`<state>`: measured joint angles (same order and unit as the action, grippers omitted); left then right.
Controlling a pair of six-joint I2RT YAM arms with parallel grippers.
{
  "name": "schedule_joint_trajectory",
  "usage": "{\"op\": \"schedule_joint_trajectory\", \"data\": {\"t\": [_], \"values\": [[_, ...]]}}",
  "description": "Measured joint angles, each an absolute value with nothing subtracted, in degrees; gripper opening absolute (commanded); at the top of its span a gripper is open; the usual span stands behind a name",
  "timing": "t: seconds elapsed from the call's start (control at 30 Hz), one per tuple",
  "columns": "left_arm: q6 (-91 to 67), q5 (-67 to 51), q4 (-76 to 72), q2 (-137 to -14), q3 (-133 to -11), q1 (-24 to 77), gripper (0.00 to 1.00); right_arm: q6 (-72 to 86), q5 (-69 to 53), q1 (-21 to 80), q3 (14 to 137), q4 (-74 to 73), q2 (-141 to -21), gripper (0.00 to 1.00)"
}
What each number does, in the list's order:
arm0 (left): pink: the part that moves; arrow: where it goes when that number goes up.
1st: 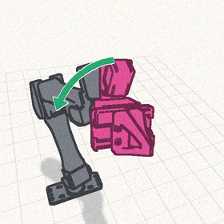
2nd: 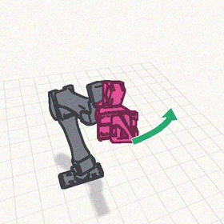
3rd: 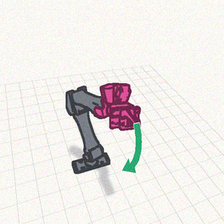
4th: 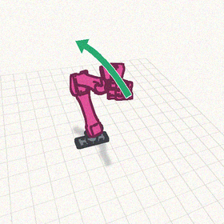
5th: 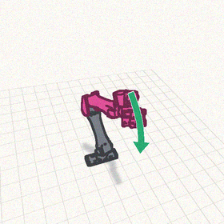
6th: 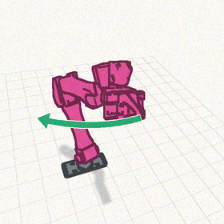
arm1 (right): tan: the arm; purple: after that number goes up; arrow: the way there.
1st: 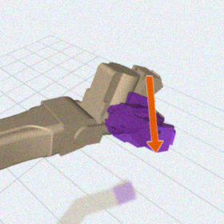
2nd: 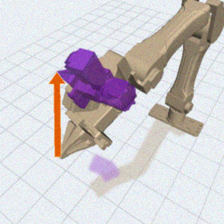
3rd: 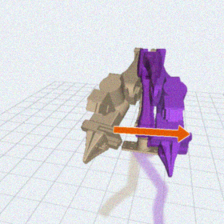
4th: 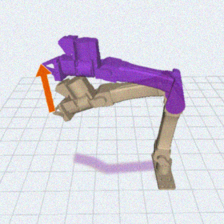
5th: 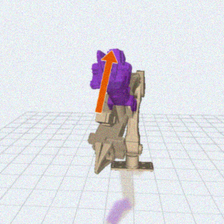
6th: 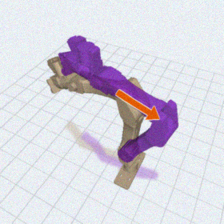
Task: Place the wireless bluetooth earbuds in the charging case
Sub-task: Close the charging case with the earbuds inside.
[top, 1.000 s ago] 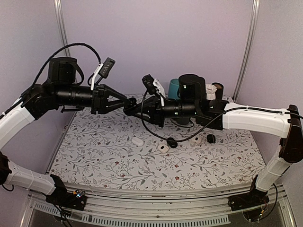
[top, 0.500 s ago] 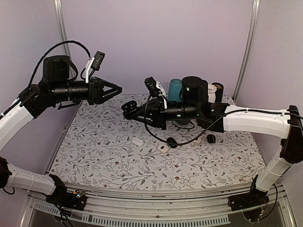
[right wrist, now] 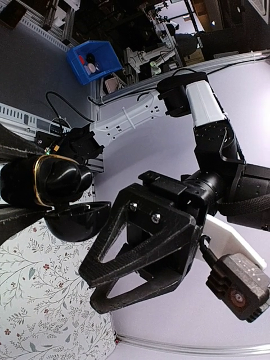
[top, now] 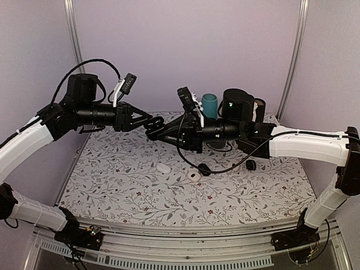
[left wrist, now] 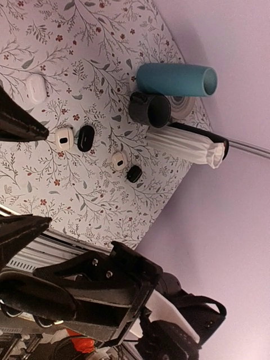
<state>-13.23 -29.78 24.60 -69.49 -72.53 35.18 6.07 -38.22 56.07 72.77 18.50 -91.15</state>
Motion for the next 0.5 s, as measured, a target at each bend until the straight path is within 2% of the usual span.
{"op": "schedule_joint_trajectory", "data": {"t": [0.5], "values": [[-10.5, -31.24, 23.9, -69.1, -72.53, 39.75, 0.46, 8.16, -37.93, 56.03, 72.77, 18.48, -91.24, 0.04]]}}
